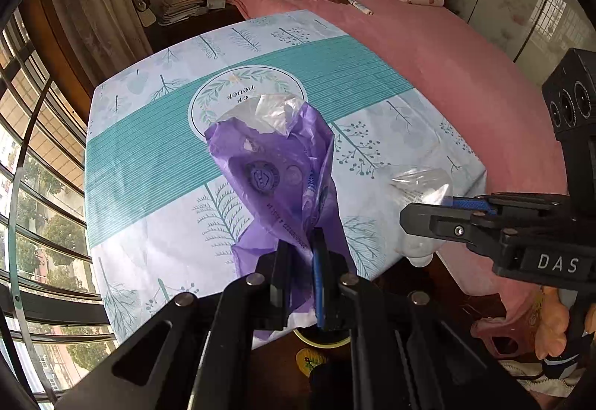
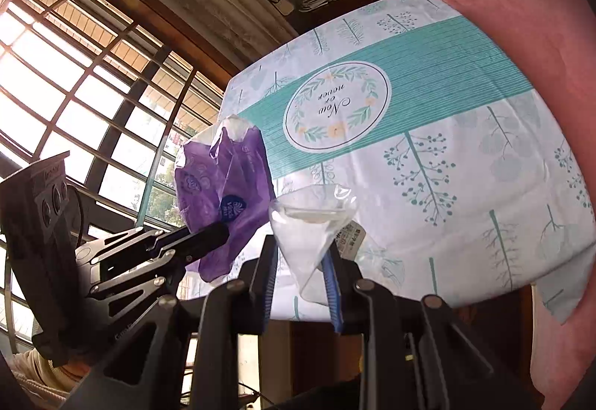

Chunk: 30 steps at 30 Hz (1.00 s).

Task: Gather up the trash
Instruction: 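Carry the purple packet and clear bottle down over the bin and open both tools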

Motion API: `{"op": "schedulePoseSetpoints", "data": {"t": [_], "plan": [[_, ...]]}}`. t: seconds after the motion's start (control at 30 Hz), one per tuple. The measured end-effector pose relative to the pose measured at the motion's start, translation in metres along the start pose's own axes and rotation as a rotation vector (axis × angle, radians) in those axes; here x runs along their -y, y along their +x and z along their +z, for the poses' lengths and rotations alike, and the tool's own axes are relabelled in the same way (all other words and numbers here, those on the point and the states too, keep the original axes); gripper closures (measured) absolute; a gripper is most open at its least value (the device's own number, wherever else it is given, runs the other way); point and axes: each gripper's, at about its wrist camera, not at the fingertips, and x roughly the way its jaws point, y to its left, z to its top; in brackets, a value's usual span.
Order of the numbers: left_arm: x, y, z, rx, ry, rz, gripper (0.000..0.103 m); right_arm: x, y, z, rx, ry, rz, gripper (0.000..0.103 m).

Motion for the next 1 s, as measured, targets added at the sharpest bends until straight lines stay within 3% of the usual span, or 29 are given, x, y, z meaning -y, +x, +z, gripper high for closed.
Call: {"op": "schedulePoseSetpoints", "data": {"t": [0.2,0.4,0.73,1.0], "plan": [[0.018,0.006,-0.045,-0.031,0.007,-0.028,0.096,0.005,0.013,-0.049,-0.108,0.013,-0.02,0.08],[0.04,0.039,-0.093,-0.116,-0.008,-0.055,0.096,0.037,0.044,-0.09,-0.205,0.062,-0.053,0.08],[0.069,0.156,-0.169,-0.224,-0.062,-0.028,0.096,0.126,0.144,-0.156,-0.334,0.156,-0.045,0.08],[0.073,0.265,-0.211,-0.268,-0.104,0.017,0.094,0.204,0.24,-0.183,-0.358,0.239,-0.054,0.079]]}}
